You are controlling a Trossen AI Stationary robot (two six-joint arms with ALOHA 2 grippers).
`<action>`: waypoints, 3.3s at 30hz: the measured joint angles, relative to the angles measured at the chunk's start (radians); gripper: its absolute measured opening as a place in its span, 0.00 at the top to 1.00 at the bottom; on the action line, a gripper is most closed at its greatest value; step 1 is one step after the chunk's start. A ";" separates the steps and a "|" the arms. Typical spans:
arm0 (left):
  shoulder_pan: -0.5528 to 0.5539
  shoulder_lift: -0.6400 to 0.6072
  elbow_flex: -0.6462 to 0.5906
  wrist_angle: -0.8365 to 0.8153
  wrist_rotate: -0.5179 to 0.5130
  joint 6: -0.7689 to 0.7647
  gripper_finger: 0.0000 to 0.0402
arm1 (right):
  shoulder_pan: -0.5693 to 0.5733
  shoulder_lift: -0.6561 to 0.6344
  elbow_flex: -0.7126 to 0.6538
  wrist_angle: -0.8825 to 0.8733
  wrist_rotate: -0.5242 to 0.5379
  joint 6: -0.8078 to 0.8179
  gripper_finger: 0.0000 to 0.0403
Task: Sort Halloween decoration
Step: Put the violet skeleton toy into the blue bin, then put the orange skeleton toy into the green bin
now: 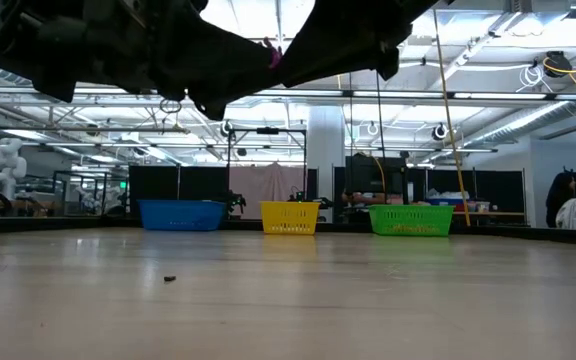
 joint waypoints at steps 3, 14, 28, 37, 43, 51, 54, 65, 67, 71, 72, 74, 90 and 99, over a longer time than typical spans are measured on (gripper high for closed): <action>-0.002 0.000 0.000 0.019 0.000 -0.001 0.62 | 0.000 0.000 0.000 0.001 0.000 0.000 0.93; -0.019 0.000 0.000 0.056 -0.022 0.007 0.94 | 0.001 0.000 0.000 0.024 -0.004 -0.012 0.93; -0.002 -0.067 0.000 0.027 -0.046 0.056 0.97 | -0.004 -0.002 0.001 0.013 -0.002 -0.025 0.72; 0.104 -0.378 0.000 -0.375 -0.092 0.108 0.98 | -0.016 -0.004 0.001 -0.056 -0.005 -0.139 0.57; 0.289 -0.575 0.126 -0.988 -0.124 0.078 0.98 | -0.078 -0.004 0.001 -0.123 -0.038 -0.233 0.72; 0.653 -0.536 0.406 -1.562 -0.126 0.114 0.98 | -0.247 -0.005 -0.019 0.014 -0.250 -0.490 0.98; 0.786 -0.464 0.492 -1.682 -0.117 0.142 0.98 | -0.314 -0.005 -0.033 0.091 -0.323 -0.571 0.98; 1.155 -0.081 0.655 -1.735 0.010 0.305 0.98 | -0.480 -0.005 -0.042 0.248 -0.532 -0.675 1.00; 1.200 -0.017 0.680 -1.738 0.017 0.319 0.98 | -0.486 -0.005 -0.046 0.254 -0.532 -0.686 1.00; 1.268 0.096 0.731 -1.737 0.019 0.339 0.98 | -0.488 -0.005 -0.110 0.358 -0.532 -0.703 1.00; 1.279 0.119 0.741 -1.736 0.019 0.340 0.98 | -0.488 -0.005 -0.128 0.383 -0.532 -0.705 1.00; 1.293 0.153 0.752 -1.733 0.018 0.344 0.98 | -0.488 -0.005 -0.156 0.418 -0.532 -0.723 1.00; 1.275 0.200 0.755 -1.784 0.002 0.366 0.66 | -0.495 -0.005 -0.167 0.434 -0.532 -0.724 1.00; 1.186 0.054 0.736 -1.853 0.014 0.344 0.78 | -0.494 -0.005 -0.172 0.437 -0.531 -0.726 1.00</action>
